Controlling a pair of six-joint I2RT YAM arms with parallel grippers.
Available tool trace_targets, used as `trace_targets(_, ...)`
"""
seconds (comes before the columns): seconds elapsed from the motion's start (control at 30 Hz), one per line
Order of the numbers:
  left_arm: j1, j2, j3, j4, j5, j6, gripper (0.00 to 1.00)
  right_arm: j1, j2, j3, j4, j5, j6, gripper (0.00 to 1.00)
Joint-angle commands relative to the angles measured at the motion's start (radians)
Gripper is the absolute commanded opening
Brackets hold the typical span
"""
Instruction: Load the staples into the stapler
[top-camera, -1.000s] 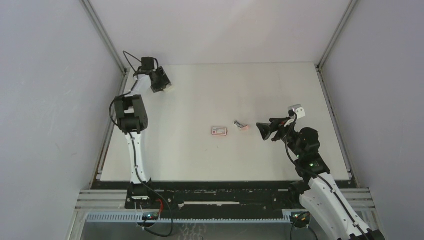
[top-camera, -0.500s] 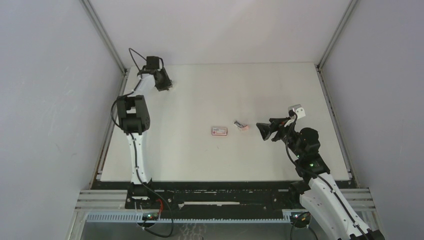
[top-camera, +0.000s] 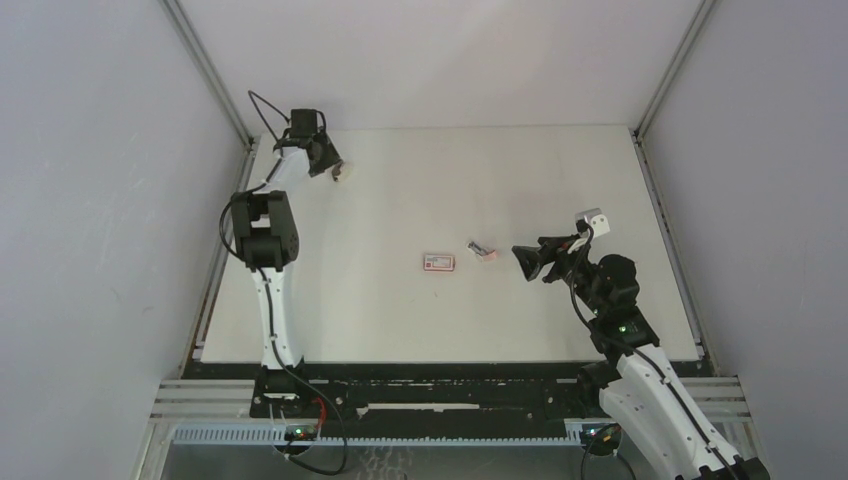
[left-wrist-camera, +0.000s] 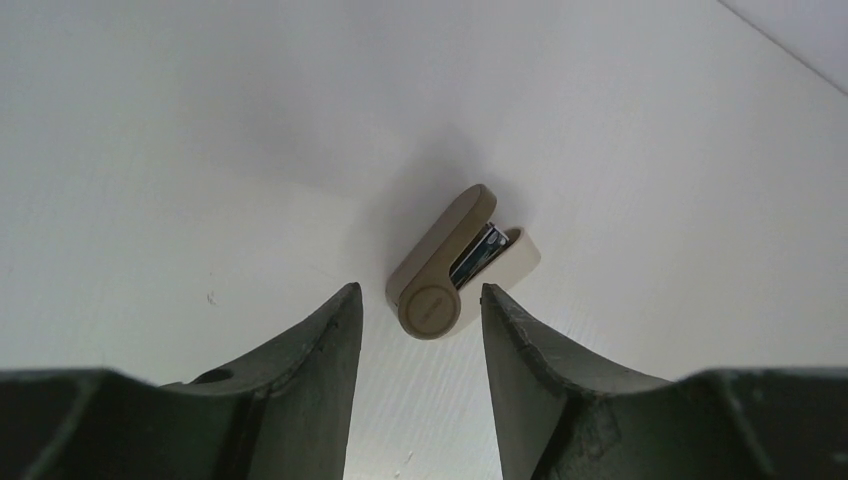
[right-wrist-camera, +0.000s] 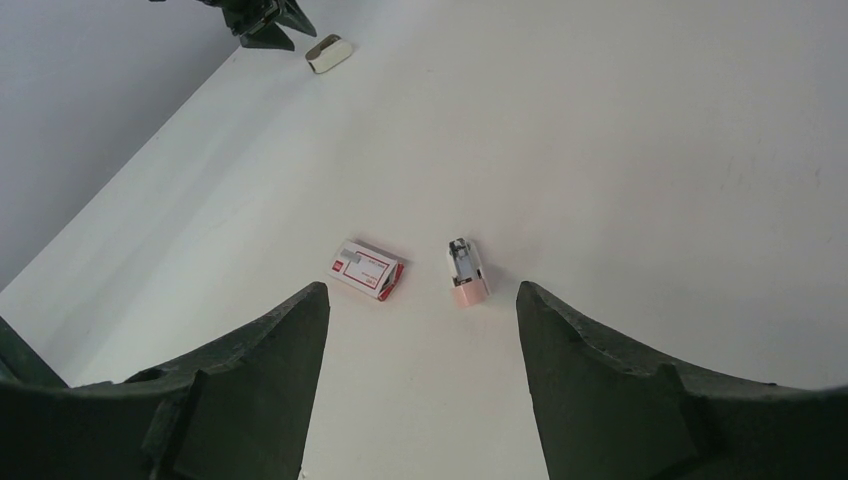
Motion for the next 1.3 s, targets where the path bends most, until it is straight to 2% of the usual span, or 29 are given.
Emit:
trace_targets(0.0,-0.008,-0.025,0.056,0.054,-0.022,-0.051,0.51,-0.006,0.003,0.038,0.037,-0.007,0.011,0.68)
trace_targets(0.17,-0.009,0.049,0.164,0.003,0.021,-0.060,0.51,-0.006,0.010,0.038,0.040,-0.006,0.009,0.68)
trace_targets(0.57,-0.014,0.115,0.206,-0.015,0.030,-0.089,0.50,-0.008,0.006,0.038,0.036,-0.009,0.010,0.68)
trace_targets(0.7,-0.012,0.128,0.225,-0.030,0.035,-0.098,0.47,-0.008,0.004,0.037,0.034,-0.009,0.010,0.68)
trace_targets(1.03,-0.011,0.131,0.217,-0.051,0.024,-0.139,0.25,-0.010,-0.008,0.037,0.029,-0.009,0.011,0.68)
trace_targets(1.27,-0.011,0.063,0.090,-0.016,0.016,-0.124,0.12,-0.011,-0.019,0.037,0.022,-0.007,0.009,0.68)
